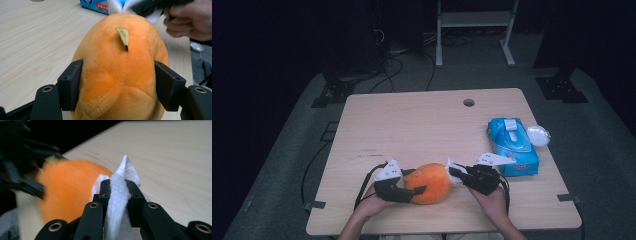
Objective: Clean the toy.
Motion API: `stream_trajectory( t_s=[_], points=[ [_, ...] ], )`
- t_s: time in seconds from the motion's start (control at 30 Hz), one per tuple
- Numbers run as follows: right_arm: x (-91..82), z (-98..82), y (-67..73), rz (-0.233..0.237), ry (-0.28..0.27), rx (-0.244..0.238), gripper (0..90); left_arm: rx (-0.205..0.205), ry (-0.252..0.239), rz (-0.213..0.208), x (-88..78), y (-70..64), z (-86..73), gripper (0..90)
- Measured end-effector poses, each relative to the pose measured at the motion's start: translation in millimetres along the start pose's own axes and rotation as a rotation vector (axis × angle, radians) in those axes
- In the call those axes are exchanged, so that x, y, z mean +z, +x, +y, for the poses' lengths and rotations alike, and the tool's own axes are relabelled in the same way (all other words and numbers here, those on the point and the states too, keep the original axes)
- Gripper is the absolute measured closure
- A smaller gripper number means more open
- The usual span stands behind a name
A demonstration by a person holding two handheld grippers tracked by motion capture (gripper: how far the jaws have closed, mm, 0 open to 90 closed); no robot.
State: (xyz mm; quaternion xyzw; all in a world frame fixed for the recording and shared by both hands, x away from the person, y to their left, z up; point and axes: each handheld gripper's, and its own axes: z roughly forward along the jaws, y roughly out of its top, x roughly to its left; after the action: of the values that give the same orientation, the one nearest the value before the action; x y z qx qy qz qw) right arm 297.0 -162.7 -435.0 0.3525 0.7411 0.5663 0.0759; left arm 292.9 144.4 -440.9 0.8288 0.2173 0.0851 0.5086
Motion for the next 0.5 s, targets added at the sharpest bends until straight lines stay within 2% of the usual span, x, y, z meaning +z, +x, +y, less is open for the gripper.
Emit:
stream_trajectory(
  t_s=[0.07, 0.13, 0.3, 0.37, 0.5],
  points=[
    [-2.2, 5.6, 7.6, 0.017, -0.018, -0.034, 76.6, 0.017, 0.005, -0.005, 2.0, -3.0, 1.3, 31.1],
    [-0.8, 5.1, 8.3, 0.012, -0.012, -0.044, 76.6, 0.031, 0.008, -0.006, 3.1, -5.6, 2.3, 30.5],
    [3.9, -8.1, -10.2, -0.022, 0.026, 0.025, 76.6, 0.042, 0.008, -0.004, 5.5, -8.9, 4.0, 29.0],
    [1.3, -3.5, -2.5, -0.031, 0.016, -0.010, 76.4, 0.048, 0.008, -0.004, 5.7, -9.2, 3.7, 28.4],
    [-1.6, 8.7, 20.2, 0.021, -0.018, -0.097, 76.5, 0.048, 0.005, 0.000, 6.7, -9.8, 3.9, 28.3]
  ],
)
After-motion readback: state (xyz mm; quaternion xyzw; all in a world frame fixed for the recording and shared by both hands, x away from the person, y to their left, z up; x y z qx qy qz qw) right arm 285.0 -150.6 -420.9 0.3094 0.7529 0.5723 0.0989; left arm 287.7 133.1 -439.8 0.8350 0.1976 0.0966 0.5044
